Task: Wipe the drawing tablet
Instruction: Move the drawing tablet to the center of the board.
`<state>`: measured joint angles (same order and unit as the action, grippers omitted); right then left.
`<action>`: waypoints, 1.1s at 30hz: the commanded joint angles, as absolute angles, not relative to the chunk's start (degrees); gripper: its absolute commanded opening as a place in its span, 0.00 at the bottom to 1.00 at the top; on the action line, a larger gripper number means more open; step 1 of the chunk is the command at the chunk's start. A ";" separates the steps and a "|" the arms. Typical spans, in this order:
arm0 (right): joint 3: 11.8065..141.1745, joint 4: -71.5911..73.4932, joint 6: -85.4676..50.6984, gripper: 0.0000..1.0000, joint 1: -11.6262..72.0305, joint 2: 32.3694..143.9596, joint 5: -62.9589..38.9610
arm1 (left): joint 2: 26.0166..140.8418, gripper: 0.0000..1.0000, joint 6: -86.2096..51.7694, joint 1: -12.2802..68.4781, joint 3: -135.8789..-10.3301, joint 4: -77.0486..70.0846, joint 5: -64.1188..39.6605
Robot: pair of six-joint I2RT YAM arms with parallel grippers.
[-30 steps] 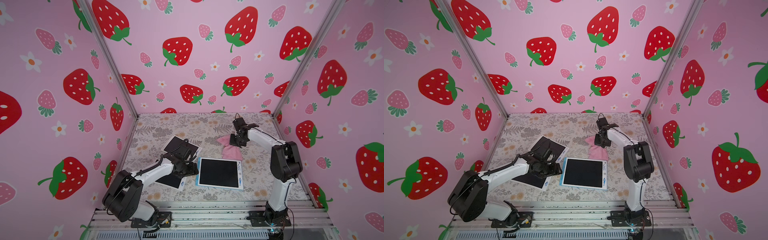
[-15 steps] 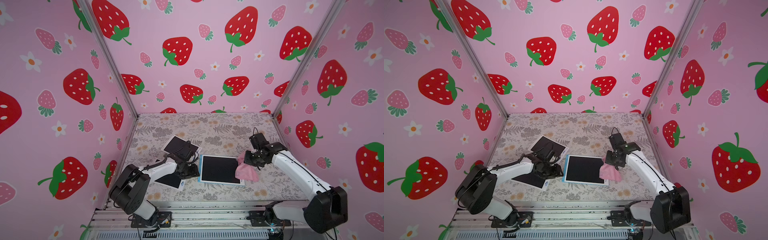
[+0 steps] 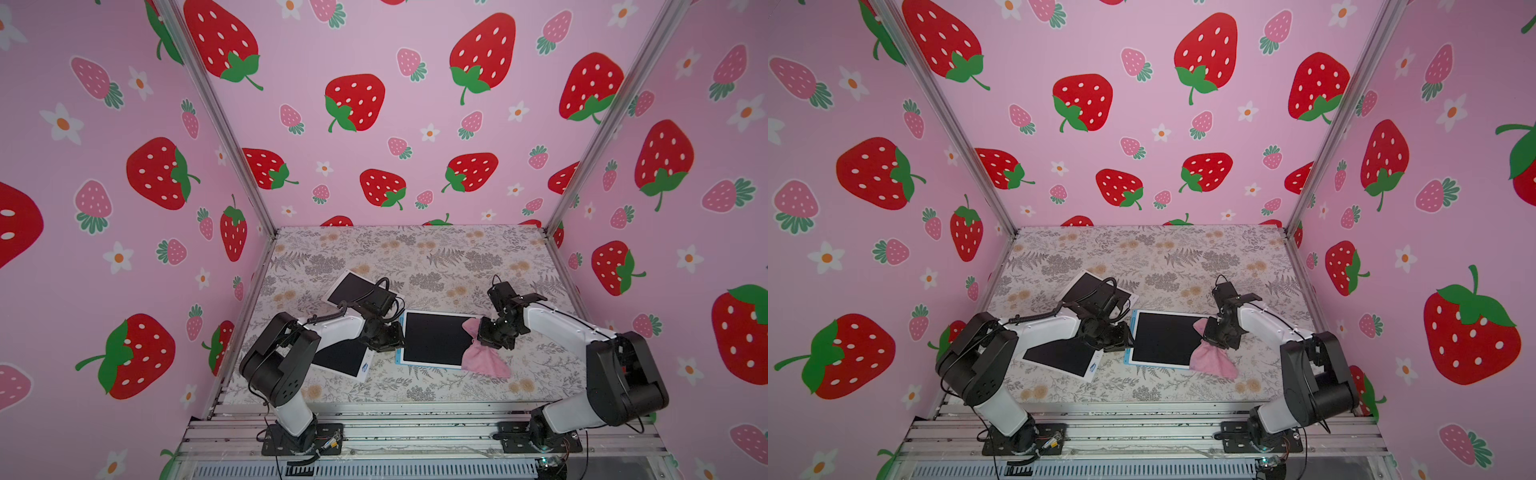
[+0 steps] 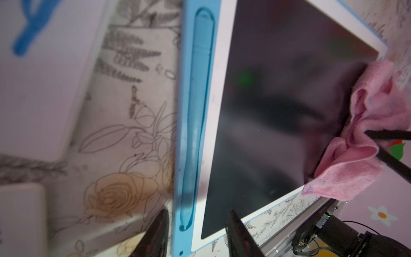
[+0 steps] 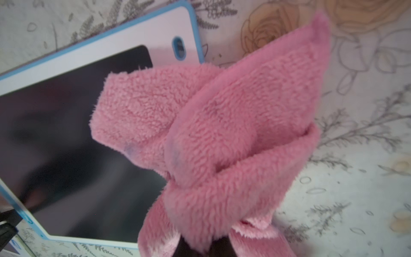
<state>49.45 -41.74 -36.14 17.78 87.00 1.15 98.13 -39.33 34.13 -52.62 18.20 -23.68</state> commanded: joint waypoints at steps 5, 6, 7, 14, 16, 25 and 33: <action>57.74 -34.47 -30.77 0.00 14.50 95.72 0.11 | 108.06 0.29 -39.14 34.37 -60.59 23.68 -17.10; 58.72 -34.38 -30.27 0.00 14.44 96.91 0.30 | 109.00 0.27 -38.75 34.37 -61.57 24.19 -16.61; 59.62 -34.31 -29.85 0.00 14.50 98.03 0.81 | 109.92 0.25 -38.33 34.37 -62.70 24.91 -15.85; 62.53 -34.43 -29.00 0.00 14.50 100.65 2.85 | 112.40 0.21 -36.83 34.45 -68.60 30.51 -10.11; 62.57 -34.84 -29.26 0.00 14.50 100.16 3.34 | 113.14 0.21 -36.61 34.40 -69.65 31.38 -9.29; 65.22 -34.61 -27.69 0.00 15.24 102.19 -1.96 | 116.49 0.20 -36.19 34.27 -72.06 34.43 -5.18; 70.83 -33.89 -29.14 0.00 24.10 108.30 -5.80 | 115.93 0.23 -36.40 30.34 -70.18 35.34 -2.99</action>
<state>69.34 -33.93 -28.53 20.82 106.02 -2.26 112.25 -37.06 33.19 -73.49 28.97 -10.90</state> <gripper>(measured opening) 0.066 0.223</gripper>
